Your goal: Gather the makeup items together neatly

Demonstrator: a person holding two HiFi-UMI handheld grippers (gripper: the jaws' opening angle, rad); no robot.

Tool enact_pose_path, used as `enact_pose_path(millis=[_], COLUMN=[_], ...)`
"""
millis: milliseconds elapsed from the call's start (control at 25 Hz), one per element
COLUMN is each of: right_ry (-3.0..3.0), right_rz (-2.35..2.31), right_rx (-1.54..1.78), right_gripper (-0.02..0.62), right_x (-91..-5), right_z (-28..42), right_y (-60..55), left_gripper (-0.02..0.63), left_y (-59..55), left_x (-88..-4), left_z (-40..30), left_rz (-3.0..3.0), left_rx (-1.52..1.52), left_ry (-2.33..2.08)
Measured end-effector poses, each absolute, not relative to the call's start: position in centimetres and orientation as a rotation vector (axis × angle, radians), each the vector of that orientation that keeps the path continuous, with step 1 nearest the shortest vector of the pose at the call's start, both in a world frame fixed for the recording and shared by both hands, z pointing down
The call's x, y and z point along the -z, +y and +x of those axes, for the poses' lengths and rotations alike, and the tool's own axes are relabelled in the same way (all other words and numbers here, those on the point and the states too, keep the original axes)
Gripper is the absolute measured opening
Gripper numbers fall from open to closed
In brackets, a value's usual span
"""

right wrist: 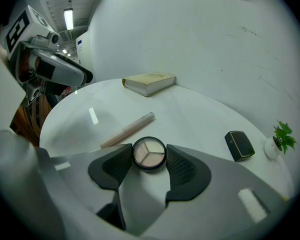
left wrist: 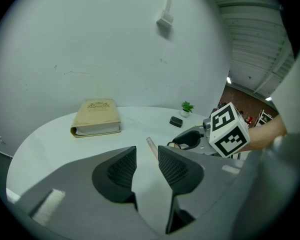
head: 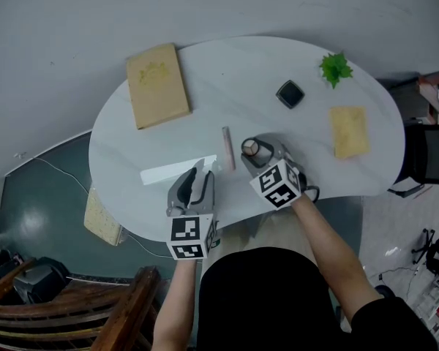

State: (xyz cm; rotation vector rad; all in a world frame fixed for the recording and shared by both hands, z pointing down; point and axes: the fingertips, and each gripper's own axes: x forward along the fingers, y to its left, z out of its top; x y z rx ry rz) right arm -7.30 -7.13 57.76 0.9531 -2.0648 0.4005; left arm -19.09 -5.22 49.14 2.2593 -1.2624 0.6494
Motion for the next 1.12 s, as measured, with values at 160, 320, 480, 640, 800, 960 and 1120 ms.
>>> enact_pose_path(millis=[160, 320, 480, 640, 800, 960, 1120], right_ry=[-2.063, -2.068, -2.086, -2.092, -2.136, -2.173, -2.158], right_rz=[0.956, 0.951, 0.951, 0.952, 0.979, 1.023, 1.063], right_rx=[-0.392, -0.396, -0.412, -0.408, -0.430, -0.452, -0.446], right_gripper=[0.216, 0.215, 0.216, 0.216, 0.216, 0.216, 0.216], right_x=[-57.9, -58.0, -57.8, -57.6, -56.7, -55.3, -54.4], right_z=[-7.4, -7.6, -7.7, -7.5, -7.6, -7.2, -5.6], right_y=[-7.2, -7.2, -7.2, -7.1, -7.2, -7.5, -7.7], left_gripper=[0.136, 0.135, 0.136, 0.137, 0.135, 0.135, 0.135], left_y=[-5.3, -5.1, -5.4, -5.5, -5.6, -6.1, -6.7], left_x=[-49.2, -49.3, -49.2, -49.1, -49.1, -49.0, -48.7], left_z=[-19.1, -19.0, -18.8, -18.4, -18.1, -17.7, -16.5], left_rz=[2.256, 2.255, 2.253, 2.267, 2.275, 2.269, 2.295], left_rx=[-0.650, -0.656, -0.651, -0.652, -0.653, -0.639, -0.633], left_ry=[-1.266, -1.262, -1.263, -1.255, -1.247, -1.249, -1.228])
